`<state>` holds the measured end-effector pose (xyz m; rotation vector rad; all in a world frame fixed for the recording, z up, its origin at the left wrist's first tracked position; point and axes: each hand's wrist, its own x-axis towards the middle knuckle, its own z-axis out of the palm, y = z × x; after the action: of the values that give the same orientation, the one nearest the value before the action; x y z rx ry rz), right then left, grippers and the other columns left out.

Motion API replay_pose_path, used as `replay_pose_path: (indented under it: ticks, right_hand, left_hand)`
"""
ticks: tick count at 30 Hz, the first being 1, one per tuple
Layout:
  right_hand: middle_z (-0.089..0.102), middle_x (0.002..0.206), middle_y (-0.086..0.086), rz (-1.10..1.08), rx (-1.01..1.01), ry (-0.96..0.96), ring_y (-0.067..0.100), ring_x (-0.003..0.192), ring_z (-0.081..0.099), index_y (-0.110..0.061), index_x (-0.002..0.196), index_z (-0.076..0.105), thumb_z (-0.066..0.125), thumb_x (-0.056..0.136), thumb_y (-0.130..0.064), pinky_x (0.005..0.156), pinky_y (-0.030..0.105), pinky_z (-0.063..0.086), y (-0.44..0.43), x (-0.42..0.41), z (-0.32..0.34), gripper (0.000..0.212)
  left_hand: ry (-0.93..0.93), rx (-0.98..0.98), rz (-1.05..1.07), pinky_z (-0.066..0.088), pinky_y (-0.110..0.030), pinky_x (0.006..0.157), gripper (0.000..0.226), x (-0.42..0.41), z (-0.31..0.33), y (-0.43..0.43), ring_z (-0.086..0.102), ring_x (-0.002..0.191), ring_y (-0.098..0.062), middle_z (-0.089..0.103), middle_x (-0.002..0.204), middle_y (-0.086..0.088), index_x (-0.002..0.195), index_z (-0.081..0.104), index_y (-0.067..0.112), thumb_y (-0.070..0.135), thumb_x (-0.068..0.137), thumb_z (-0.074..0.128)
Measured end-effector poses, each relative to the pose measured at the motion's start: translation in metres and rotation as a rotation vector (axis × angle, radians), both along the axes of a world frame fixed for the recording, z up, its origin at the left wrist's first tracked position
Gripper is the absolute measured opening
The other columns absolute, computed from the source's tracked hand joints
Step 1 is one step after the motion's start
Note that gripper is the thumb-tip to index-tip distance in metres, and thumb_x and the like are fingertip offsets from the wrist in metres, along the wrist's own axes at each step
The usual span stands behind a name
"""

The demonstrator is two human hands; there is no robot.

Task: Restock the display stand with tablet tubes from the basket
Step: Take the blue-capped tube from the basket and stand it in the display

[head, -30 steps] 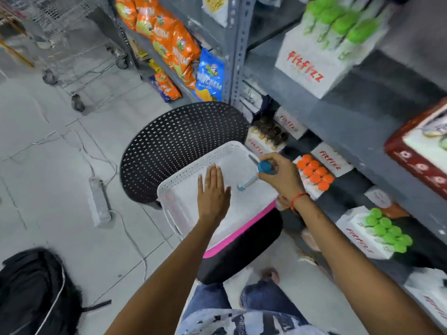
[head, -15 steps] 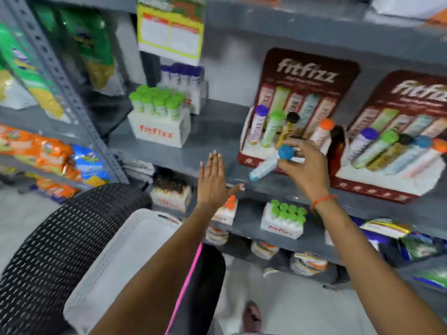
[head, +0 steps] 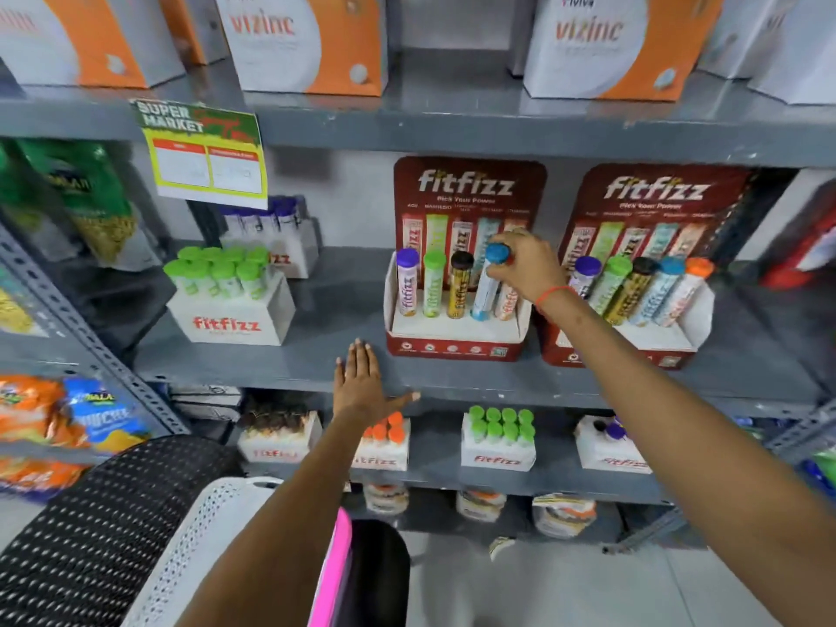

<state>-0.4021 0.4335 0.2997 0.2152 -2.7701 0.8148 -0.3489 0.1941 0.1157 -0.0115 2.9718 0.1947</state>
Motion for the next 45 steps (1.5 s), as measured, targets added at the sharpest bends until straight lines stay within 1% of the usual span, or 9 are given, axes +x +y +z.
replay_pose_path:
  ticks: [8, 13, 18, 24, 27, 29, 34, 40, 45]
  right_hand:
    - [0.065, 0.123, 0.015, 0.040, 0.027, -0.098, 0.033, 0.112, 0.059, -0.010, 0.120, 0.063, 0.070, 0.076, -0.010, 0.100, 0.041, 0.048, 0.002, -0.029, 0.006, 0.045]
    - [0.063, 0.127, 0.015, 0.082, 0.110, -0.175, 0.031, 0.116, 0.057, -0.012, 0.121, 0.061, 0.070, 0.076, -0.013, 0.105, 0.041, 0.045, 0.002, -0.033, -0.004, 0.046]
    - [0.067, 0.113, 0.013, 0.049, 0.398, 0.004, 0.032, 0.111, 0.055, -0.014, 0.110, 0.066, 0.065, 0.079, -0.045, 0.106, 0.042, 0.033, 0.005, -0.035, -0.003, 0.044]
    - [0.067, 0.118, 0.009, 0.120, 0.293, -0.109, 0.030, 0.114, 0.053, -0.017, 0.113, 0.066, 0.070, 0.080, -0.031, 0.109, 0.043, 0.034, 0.010, -0.039, 0.001, 0.036]
    - [0.059, 0.134, 0.007, 0.161, 0.245, -0.203, 0.030, 0.123, 0.050, -0.021, 0.130, 0.054, 0.070, 0.081, -0.019, 0.113, 0.045, 0.034, 0.014, -0.040, 0.006, 0.052]
    - [0.055, 0.138, 0.008, 0.126, 0.348, -0.217, 0.031, 0.128, 0.047, -0.021, 0.136, 0.046, 0.069, 0.080, -0.029, 0.116, 0.049, 0.026, 0.015, -0.039, 0.005, 0.061]
    - [0.065, 0.124, 0.010, 0.046, 0.426, -0.165, 0.032, 0.122, 0.052, -0.017, 0.123, 0.059, 0.062, 0.083, -0.044, 0.118, 0.056, 0.005, 0.012, -0.037, 0.001, 0.048]
    - [0.051, 0.143, 0.005, 0.176, 0.326, -0.298, 0.031, 0.131, 0.043, -0.027, 0.133, 0.049, 0.063, 0.085, -0.020, 0.116, 0.054, 0.023, 0.011, -0.037, 0.006, 0.051]
    - [0.057, 0.128, 0.012, 0.060, 0.446, -0.183, 0.033, 0.125, 0.043, -0.020, 0.123, 0.054, 0.065, 0.081, -0.043, 0.113, 0.056, 0.023, 0.007, -0.035, 0.002, 0.049]
  left_hand:
    - [0.002, -0.060, -0.009, -0.006, -0.046, 0.116, 0.121, 0.001, 0.002, 0.002, -0.014, 0.144, -0.031, -0.015, 0.157, -0.012, 0.147, -0.014, 0.008, 0.085, 0.058, 0.013]
    - [0.002, -0.062, 0.004, -0.007, -0.045, 0.115, 0.121, -0.001, 0.001, 0.003, -0.013, 0.144, -0.030, -0.015, 0.157, -0.011, 0.147, -0.013, 0.009, 0.086, 0.058, 0.016]
    - [-0.008, -0.064, -0.007, -0.006, -0.047, 0.117, 0.120, -0.001, 0.002, 0.003, -0.015, 0.143, -0.031, -0.017, 0.157, -0.012, 0.147, -0.014, 0.009, 0.084, 0.057, 0.014]
    - [0.000, -0.061, 0.000, -0.007, -0.046, 0.115, 0.122, -0.001, 0.001, 0.003, -0.014, 0.144, -0.031, -0.017, 0.157, -0.011, 0.147, -0.014, 0.010, 0.086, 0.056, 0.014]
    - [0.000, -0.054, -0.002, -0.006, -0.046, 0.115, 0.122, 0.000, 0.001, 0.003, -0.014, 0.143, -0.031, -0.016, 0.157, -0.011, 0.147, -0.014, 0.010, 0.086, 0.055, 0.014]
    - [0.004, -0.039, 0.006, -0.007, -0.045, 0.114, 0.123, 0.000, 0.001, 0.003, -0.015, 0.144, -0.030, -0.016, 0.157, -0.010, 0.147, -0.014, 0.010, 0.086, 0.055, 0.015]
    - [0.013, -0.044, 0.011, -0.008, -0.044, 0.114, 0.118, 0.000, 0.001, 0.003, -0.013, 0.144, -0.029, -0.016, 0.158, -0.010, 0.147, -0.014, 0.011, 0.086, 0.064, 0.024]
    - [0.022, -0.039, 0.012, -0.007, -0.044, 0.114, 0.117, 0.002, 0.003, 0.004, -0.013, 0.144, -0.029, -0.015, 0.158, -0.010, 0.147, -0.013, 0.011, 0.085, 0.067, 0.027]
    - [0.019, -0.031, 0.020, -0.007, -0.045, 0.115, 0.115, 0.001, 0.001, 0.004, -0.014, 0.144, -0.029, -0.016, 0.158, -0.009, 0.147, -0.014, 0.011, 0.085, 0.069, 0.028]
